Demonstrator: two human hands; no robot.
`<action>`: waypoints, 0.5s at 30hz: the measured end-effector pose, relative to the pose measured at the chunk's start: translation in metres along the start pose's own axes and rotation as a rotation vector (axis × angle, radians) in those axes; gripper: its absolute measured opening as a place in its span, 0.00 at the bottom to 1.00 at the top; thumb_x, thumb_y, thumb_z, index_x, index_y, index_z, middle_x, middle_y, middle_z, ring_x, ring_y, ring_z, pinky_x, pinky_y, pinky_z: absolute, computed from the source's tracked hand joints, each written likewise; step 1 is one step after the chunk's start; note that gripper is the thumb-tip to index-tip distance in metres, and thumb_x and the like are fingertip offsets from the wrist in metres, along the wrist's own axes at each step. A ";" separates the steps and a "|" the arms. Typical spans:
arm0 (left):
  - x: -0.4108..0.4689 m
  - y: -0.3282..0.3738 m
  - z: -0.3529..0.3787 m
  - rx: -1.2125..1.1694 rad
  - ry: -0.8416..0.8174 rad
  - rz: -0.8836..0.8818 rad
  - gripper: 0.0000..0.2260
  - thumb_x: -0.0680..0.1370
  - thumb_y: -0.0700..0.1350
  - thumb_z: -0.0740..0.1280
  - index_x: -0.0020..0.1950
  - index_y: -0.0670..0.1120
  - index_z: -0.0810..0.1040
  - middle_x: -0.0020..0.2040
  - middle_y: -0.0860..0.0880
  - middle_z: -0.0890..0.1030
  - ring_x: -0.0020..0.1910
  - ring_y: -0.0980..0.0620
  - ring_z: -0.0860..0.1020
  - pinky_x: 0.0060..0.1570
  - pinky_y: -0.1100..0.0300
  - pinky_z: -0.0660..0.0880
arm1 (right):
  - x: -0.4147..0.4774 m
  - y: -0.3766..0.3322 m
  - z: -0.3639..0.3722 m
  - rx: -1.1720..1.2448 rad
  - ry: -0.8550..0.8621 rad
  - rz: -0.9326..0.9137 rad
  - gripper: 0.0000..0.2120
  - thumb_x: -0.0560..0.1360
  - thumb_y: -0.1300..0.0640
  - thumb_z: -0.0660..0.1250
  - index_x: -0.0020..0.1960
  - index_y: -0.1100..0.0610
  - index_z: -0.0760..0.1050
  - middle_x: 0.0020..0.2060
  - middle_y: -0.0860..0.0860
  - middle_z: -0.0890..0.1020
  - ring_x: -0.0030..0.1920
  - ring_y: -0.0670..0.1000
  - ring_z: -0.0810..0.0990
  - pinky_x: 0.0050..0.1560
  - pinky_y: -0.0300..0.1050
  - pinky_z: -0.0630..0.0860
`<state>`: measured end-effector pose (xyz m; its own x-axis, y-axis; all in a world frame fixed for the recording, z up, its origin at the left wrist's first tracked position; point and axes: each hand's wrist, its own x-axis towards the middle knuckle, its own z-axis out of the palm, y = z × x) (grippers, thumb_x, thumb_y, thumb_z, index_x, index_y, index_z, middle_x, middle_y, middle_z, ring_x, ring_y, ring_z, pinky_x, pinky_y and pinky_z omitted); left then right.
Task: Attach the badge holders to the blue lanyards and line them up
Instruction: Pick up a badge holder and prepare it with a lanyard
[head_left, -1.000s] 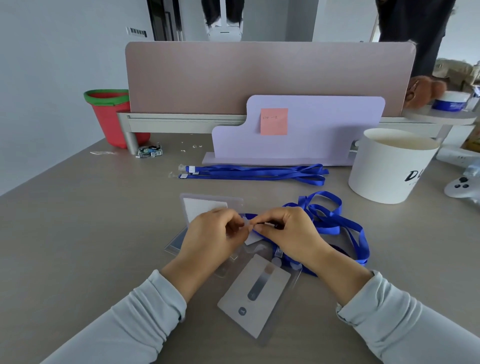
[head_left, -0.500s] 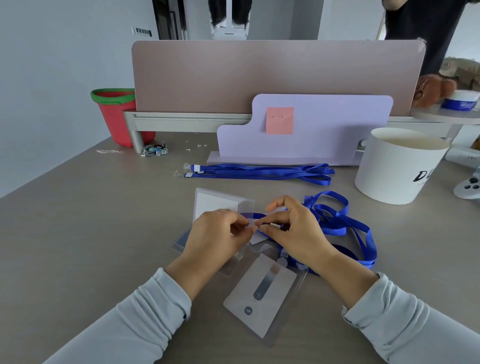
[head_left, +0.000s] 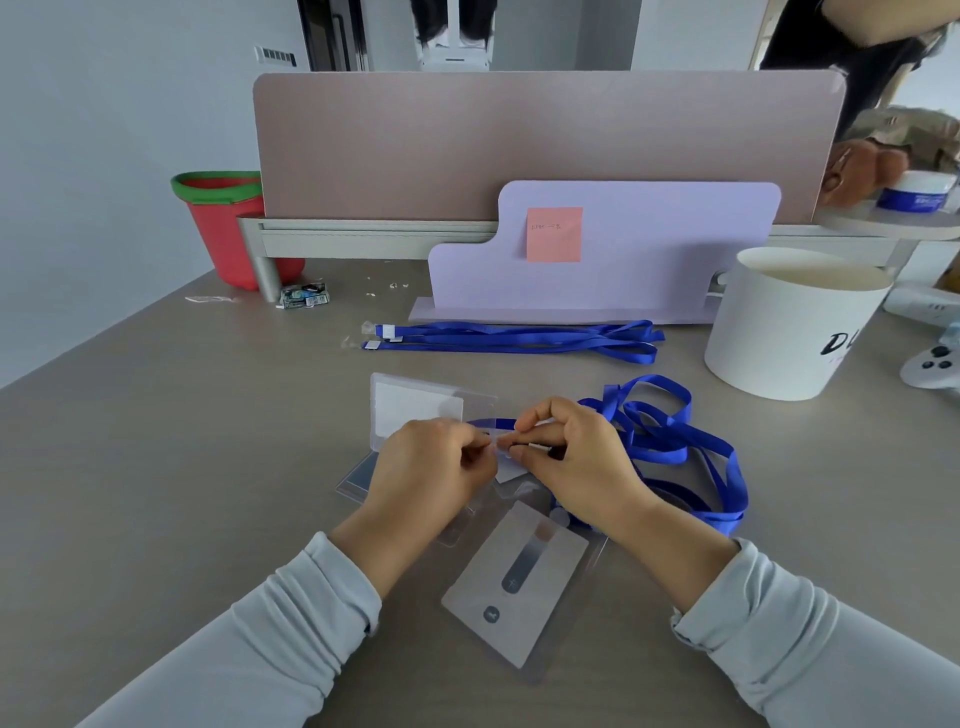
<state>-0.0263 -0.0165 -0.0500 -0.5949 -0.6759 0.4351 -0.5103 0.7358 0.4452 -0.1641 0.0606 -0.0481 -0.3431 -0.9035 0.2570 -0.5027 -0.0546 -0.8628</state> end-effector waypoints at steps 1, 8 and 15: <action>0.000 0.001 0.000 0.019 0.004 -0.005 0.07 0.75 0.46 0.66 0.44 0.48 0.84 0.32 0.52 0.78 0.30 0.55 0.73 0.29 0.70 0.64 | 0.000 0.001 0.001 0.002 0.003 0.001 0.08 0.72 0.62 0.70 0.43 0.51 0.72 0.38 0.42 0.83 0.41 0.37 0.82 0.40 0.29 0.76; 0.001 0.001 0.006 0.068 0.021 -0.040 0.09 0.75 0.50 0.65 0.43 0.48 0.83 0.35 0.51 0.80 0.31 0.54 0.73 0.28 0.68 0.65 | -0.001 0.000 0.007 -0.071 0.013 -0.029 0.10 0.73 0.61 0.69 0.43 0.48 0.71 0.42 0.45 0.84 0.42 0.38 0.81 0.44 0.28 0.76; 0.003 0.000 0.005 0.098 0.064 0.007 0.09 0.75 0.47 0.65 0.40 0.46 0.82 0.35 0.50 0.81 0.32 0.54 0.75 0.29 0.68 0.64 | 0.000 0.001 0.007 -0.060 0.014 -0.021 0.07 0.73 0.62 0.69 0.45 0.51 0.73 0.41 0.44 0.84 0.35 0.33 0.79 0.37 0.26 0.74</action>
<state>-0.0314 -0.0186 -0.0529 -0.5590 -0.6698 0.4888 -0.5663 0.7390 0.3649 -0.1591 0.0576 -0.0516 -0.3430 -0.8962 0.2815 -0.5562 -0.0477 -0.8297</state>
